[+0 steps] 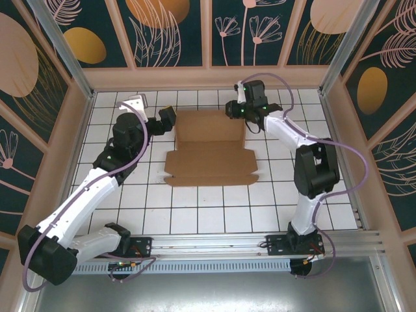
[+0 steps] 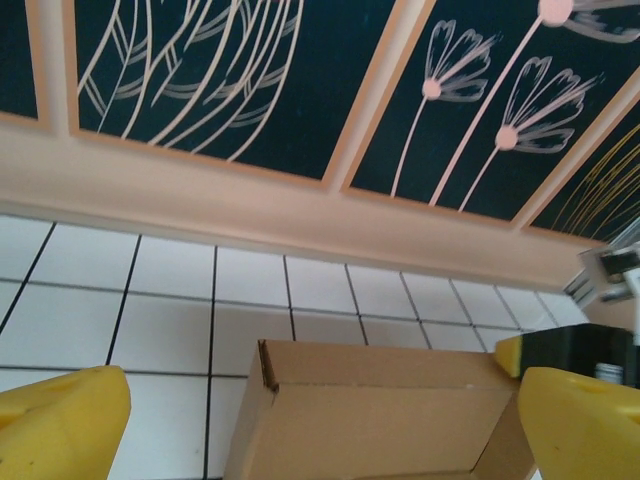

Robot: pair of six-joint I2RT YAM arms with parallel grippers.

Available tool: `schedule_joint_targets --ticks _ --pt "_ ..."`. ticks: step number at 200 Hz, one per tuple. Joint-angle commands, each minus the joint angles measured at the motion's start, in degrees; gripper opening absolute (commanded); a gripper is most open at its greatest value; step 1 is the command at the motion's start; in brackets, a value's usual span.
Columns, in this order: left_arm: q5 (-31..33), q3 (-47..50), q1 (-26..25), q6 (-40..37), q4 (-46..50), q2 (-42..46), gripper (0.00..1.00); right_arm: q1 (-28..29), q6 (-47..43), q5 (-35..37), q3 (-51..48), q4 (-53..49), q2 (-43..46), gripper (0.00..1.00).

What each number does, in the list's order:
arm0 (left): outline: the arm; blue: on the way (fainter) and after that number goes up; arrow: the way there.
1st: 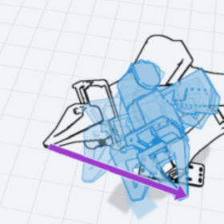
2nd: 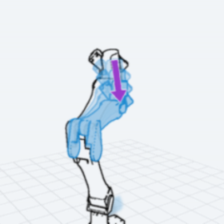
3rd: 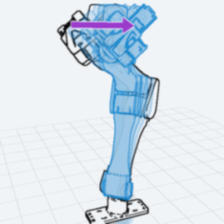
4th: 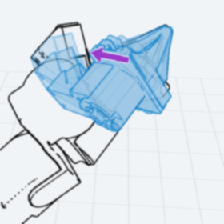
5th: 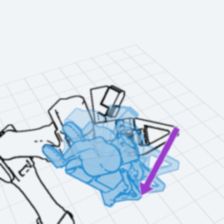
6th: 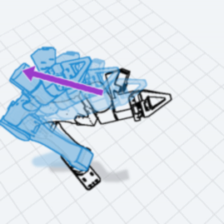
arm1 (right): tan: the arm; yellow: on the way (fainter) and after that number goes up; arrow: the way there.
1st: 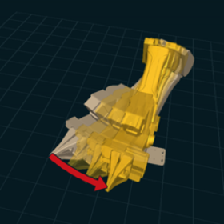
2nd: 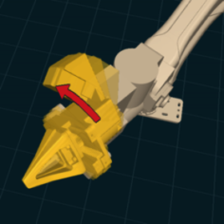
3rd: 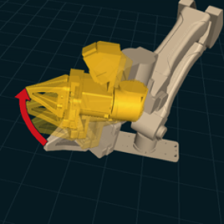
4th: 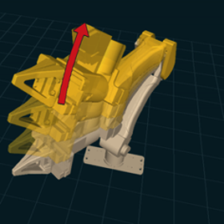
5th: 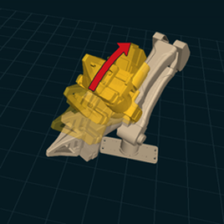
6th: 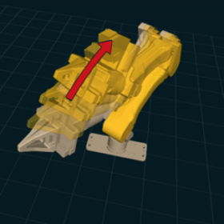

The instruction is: Fold the paper box

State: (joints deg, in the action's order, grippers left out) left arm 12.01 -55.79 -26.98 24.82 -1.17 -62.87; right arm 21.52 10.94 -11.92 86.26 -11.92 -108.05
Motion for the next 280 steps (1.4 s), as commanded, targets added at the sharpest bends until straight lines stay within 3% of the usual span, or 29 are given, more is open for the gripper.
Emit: schedule_joint_targets --ticks 1,32,72,96,122,156,186,215,243,280 --pt "0.7 -3.59 0.35 -1.38 1.17 2.21 0.99 -3.47 1.74 0.67 1.99 -5.25 -7.22 0.22" --pt "3.17 -4.07 0.32 -2.45 2.24 2.67 0.99 -4.97 5.02 -0.34 0.67 -5.83 -9.44 0.29" --pt "4.98 -1.64 0.34 -3.5 2.23 3.63 0.99 1.55 4.37 -4.07 -12.92 -5.4 3.64 0.47" --pt "5.61 -1.66 0.35 -4.47 1.88 3.21 0.99 1.57 3.22 -2.59 -15.86 -6.13 7.84 0.55" --pt "6.46 -1.32 0.35 -4.25 1.7 3.66 0.99 1.36 0.86 -4.97 -13.0 -6.04 3.98 0.65" --pt "7.41 -0.24 0.37 -4.18 3.06 6.14 0.99 3.48 -3.44 -3.15 0.0 -12.14 -7.87 0.7" --pt "8.57 2.32 0.36 -2.78 4.76 8.51 0.99 4.3 -3.15 -4.47 6.24 -13.97 -14.88 0.68" --pt "9.11 4.67 0.39 -3.28 5.52 9.9 0.99 4.08 2.4 -0.46 5.57 -11.98 -16.81 0.55" --pt "3.43 8.03 0.36 -4.7 3.0 11.58 0.99 3.38 13.02 0.91 -2.51 -4.0 -12.68 0.39" --pt "7.21 11.43 0.35 1.03 1.26 11.66 0.99 1.04 33.76 -0.49 -22.03 13.89 -2.26 0.24"
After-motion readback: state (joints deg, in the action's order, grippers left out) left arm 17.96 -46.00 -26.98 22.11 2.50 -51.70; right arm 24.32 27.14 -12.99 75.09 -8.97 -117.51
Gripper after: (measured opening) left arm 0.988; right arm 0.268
